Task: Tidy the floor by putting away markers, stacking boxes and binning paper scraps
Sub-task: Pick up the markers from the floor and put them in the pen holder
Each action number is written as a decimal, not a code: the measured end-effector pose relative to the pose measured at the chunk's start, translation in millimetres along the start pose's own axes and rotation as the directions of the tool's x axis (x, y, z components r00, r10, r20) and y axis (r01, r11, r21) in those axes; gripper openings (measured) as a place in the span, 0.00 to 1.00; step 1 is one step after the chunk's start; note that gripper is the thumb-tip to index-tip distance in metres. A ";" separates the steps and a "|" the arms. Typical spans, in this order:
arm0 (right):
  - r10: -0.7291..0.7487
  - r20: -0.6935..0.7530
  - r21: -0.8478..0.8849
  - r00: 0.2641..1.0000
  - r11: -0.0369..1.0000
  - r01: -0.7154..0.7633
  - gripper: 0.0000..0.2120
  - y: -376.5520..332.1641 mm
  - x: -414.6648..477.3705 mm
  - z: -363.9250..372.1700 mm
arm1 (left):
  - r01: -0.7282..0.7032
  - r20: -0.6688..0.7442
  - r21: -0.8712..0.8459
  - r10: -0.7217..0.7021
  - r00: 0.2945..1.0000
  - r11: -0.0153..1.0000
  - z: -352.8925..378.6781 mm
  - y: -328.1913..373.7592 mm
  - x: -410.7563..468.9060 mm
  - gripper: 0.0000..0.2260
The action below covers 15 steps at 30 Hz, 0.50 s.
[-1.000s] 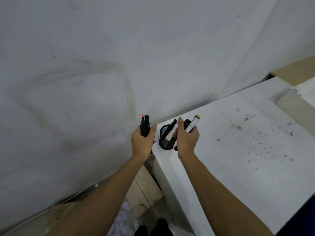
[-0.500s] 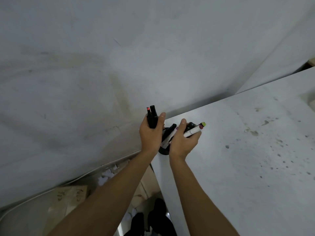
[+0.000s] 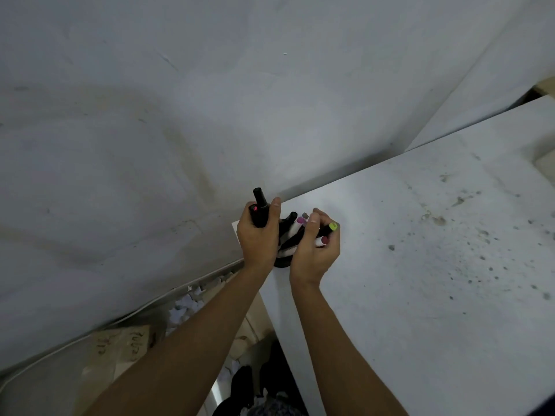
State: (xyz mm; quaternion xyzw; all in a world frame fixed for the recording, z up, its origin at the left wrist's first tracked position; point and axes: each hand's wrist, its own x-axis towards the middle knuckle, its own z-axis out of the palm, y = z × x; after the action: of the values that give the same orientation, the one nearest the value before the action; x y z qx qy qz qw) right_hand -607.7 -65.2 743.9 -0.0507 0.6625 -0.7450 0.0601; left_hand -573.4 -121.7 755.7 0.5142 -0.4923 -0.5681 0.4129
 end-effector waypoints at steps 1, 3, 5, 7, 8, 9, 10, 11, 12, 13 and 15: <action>-0.005 0.002 0.013 1.000 1.000 0.005 0.09 0.9 -0.7 -1.3 | -0.011 0.005 0.010 0.011 1.000 1.000 -1.2 -1.3 -0.4 0.12; -0.005 0.045 0.001 0.999 1.000 0.005 0.15 5.2 -4.5 -3.9 | -0.031 0.026 0.021 0.031 0.999 0.999 -2.7 -3.4 -1.7 0.11; 0.007 0.125 -0.050 0.992 0.999 -0.001 0.14 10.1 -8.9 -5.4 | -0.046 0.053 0.025 0.044 0.998 0.999 -3.6 -3.6 -3.7 0.10; 0.005 0.181 -0.099 0.983 0.995 0.013 0.14 10.7 -9.8 -8.2 | -0.057 0.079 0.030 0.055 0.995 0.998 -5.1 -2.9 -6.6 0.10; -0.009 0.194 -0.113 0.981 0.993 0.032 0.15 10.8 -8.5 -10.3 | -0.062 0.090 0.022 0.060 0.994 0.998 -5.8 -2.6 -7.7 0.10; -0.021 0.204 -0.117 0.979 0.992 0.046 0.17 10.8 -7.3 -12.6 | -0.064 0.100 0.005 0.064 0.993 0.998 -6.4 -2.4 -8.6 0.10; -0.034 0.214 -0.113 0.976 0.992 0.059 0.18 10.5 -7.0 -14.3 | -0.066 0.110 -0.012 0.067 0.992 0.998 -7.2 -2.0 -9.7 0.09; -0.051 0.227 -0.109 0.973 0.991 0.077 0.18 9.8 -7.9 -15.1 | -0.070 0.121 -0.026 0.073 0.990 0.997 -7.8 -1.1 -10.7 0.09; -0.072 0.238 -0.112 0.969 0.989 0.101 0.17 8.5 -9.4 -14.4 | -0.078 0.134 -0.035 0.082 0.988 0.996 -8.5 -0.1 -11.5 0.08; -0.088 0.247 -0.122 0.965 0.985 0.121 0.15 6.7 -12.1 -13.0 | -0.087 0.149 -0.044 0.092 0.985 0.995 -9.5 0.6 -12.1 0.07; -0.094 0.252 -0.139 0.963 0.981 0.132 0.11 3.4 -16.9 -10.2 | -0.102 0.180 -0.058 0.111 0.977 0.993 -10.9 1.5 -12.0 0.10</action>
State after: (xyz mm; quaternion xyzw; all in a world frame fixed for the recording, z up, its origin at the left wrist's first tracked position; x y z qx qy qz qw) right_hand -592.5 -52.9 739.4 -0.1845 0.7017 -0.6816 0.0944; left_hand -561.1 -111.8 759.5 0.4225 -0.5411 -0.6017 0.4082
